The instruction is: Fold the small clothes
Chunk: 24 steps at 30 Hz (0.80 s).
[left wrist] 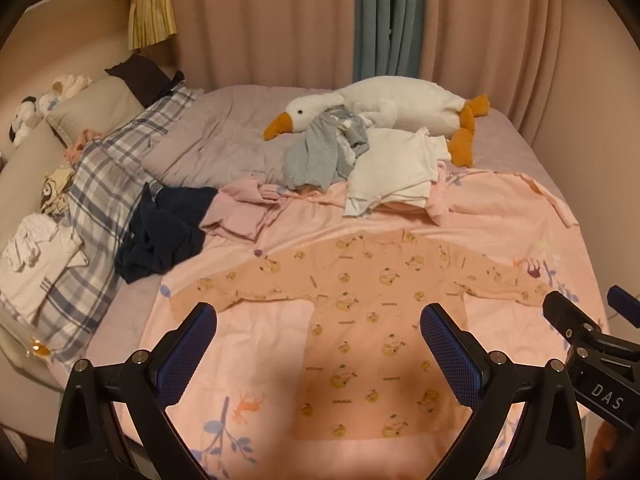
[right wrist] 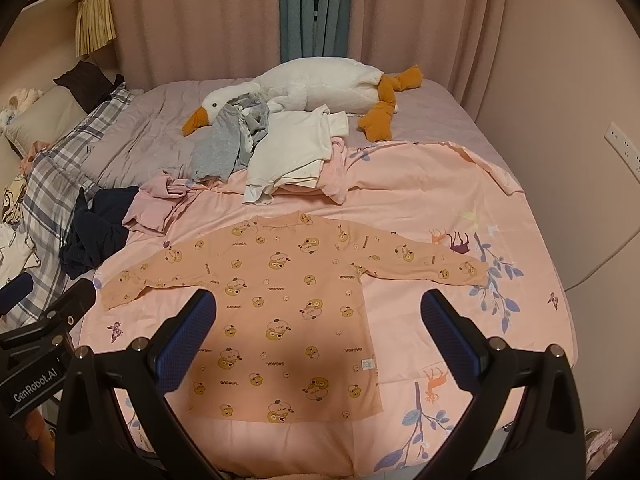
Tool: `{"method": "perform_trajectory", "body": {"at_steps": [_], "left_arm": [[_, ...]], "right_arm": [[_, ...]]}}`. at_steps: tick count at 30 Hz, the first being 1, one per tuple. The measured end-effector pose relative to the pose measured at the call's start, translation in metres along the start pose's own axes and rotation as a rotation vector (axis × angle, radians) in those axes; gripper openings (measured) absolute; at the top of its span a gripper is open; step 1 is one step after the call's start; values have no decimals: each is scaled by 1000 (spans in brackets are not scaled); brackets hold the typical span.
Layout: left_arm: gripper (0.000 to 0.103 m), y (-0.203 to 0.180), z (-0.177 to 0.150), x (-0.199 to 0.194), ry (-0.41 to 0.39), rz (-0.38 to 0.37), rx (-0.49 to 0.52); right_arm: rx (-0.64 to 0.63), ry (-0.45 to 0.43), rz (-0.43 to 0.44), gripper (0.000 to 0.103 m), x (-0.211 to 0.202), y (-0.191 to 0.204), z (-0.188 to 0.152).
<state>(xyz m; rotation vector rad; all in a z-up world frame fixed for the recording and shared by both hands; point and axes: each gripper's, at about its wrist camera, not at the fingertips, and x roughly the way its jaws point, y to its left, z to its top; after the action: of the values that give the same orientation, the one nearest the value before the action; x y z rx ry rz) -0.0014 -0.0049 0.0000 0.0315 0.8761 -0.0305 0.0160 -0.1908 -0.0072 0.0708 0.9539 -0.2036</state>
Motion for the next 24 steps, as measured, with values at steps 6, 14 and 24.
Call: {"method": "perform_trajectory", "body": {"at_steps": [6, 14, 24], "left_arm": [[102, 2, -1, -1, 4, -2, -2], [102, 3, 0, -1, 11, -9, 6], [102, 1, -1, 0, 11, -10, 6]], "right_arm": [[2, 4, -1, 103, 1, -1, -2], [4, 5, -4, 103, 2, 0, -3], [-1, 12, -10, 103, 2, -1, -7]]}}
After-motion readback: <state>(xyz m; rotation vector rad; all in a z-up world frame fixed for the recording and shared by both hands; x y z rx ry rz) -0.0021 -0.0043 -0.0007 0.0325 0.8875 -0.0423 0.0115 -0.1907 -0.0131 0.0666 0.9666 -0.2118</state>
